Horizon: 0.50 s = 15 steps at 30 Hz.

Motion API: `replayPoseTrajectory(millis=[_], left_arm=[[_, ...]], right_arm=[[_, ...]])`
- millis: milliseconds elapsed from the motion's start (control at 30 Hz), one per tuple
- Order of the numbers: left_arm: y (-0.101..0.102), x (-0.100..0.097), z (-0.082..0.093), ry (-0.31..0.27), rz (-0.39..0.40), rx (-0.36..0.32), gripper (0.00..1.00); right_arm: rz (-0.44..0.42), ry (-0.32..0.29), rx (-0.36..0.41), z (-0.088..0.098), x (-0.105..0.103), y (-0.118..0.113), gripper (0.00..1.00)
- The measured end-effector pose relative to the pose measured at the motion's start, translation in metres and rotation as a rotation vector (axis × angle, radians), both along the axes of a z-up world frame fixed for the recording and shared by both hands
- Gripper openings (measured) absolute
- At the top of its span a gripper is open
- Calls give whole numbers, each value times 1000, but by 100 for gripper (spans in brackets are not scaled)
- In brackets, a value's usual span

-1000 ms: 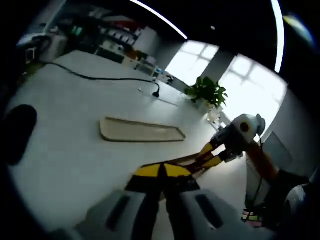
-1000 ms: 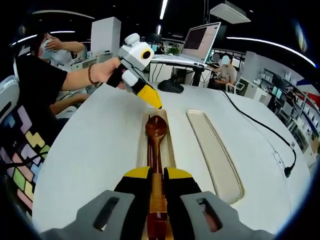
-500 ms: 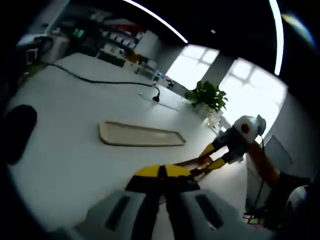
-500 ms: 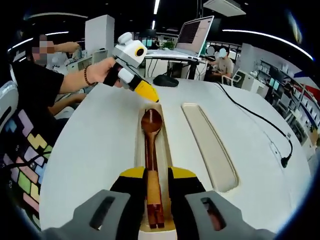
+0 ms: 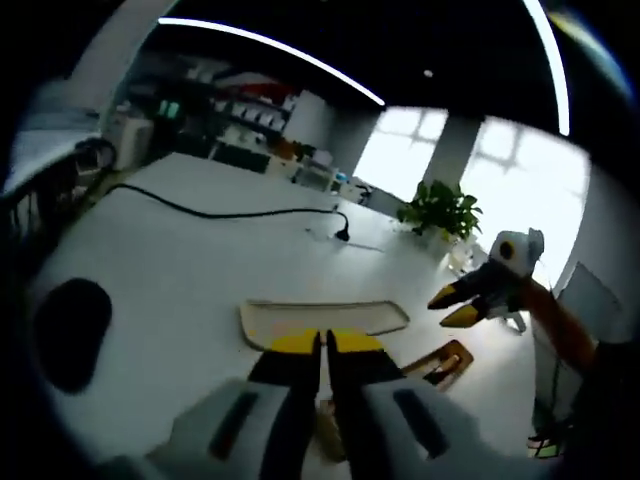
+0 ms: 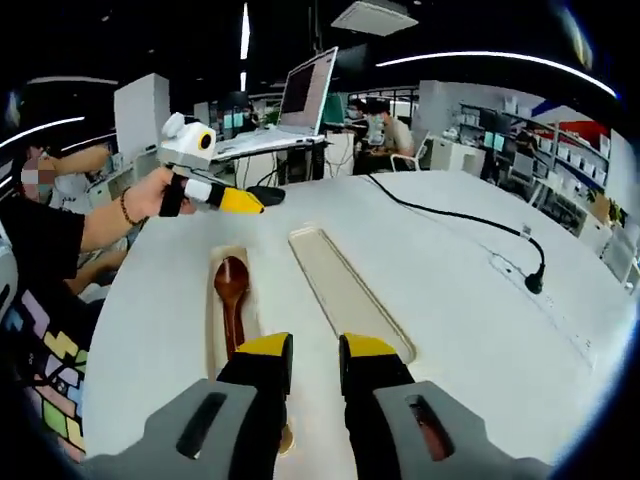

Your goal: Arrange the utensils inside the cutlery case until each visible utensil rests in its matching compartment.

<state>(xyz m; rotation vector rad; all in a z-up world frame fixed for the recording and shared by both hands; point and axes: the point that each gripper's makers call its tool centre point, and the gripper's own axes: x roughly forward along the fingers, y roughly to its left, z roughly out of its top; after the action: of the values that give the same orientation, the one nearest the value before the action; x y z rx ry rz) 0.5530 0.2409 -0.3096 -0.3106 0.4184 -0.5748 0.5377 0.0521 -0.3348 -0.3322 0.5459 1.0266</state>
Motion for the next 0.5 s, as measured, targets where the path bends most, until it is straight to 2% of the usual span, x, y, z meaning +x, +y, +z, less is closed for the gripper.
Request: replayPoseTrajectory(millis=[67,100,133,167,233,300,333,400,433,500], left_arm=[[9,4,-8,1,21,68,4],[6,3,-14,34,24,89,5],[5,8,-15,46,27,90,5],[4,17,-14,38,21,95,5],[2,22,-19,38,-7,153,8],[0,28,-25,38,-30,222,14],[-1,33,-26,19,-40,260,19],[-2,34,-34,31,-46,323,24],[-3,37,-37,47,-39,326,27],[-4,41,-38,56,-30,322,28]], right_arm=[[-57,9,-73,-11,11,-11,18],[-67,20,-100,-15,13,-14,14],[-71,52,-160,-23,13,-20,4],[-76,57,-175,-25,14,-21,1],[-73,29,-203,-24,19,-21,6],[-85,23,-232,-23,25,-21,7],[-111,33,-262,-23,27,-25,7],[-148,67,-314,-27,30,-30,7],[-154,86,-338,-29,31,-30,7],[-142,82,-335,-28,33,-25,8]])
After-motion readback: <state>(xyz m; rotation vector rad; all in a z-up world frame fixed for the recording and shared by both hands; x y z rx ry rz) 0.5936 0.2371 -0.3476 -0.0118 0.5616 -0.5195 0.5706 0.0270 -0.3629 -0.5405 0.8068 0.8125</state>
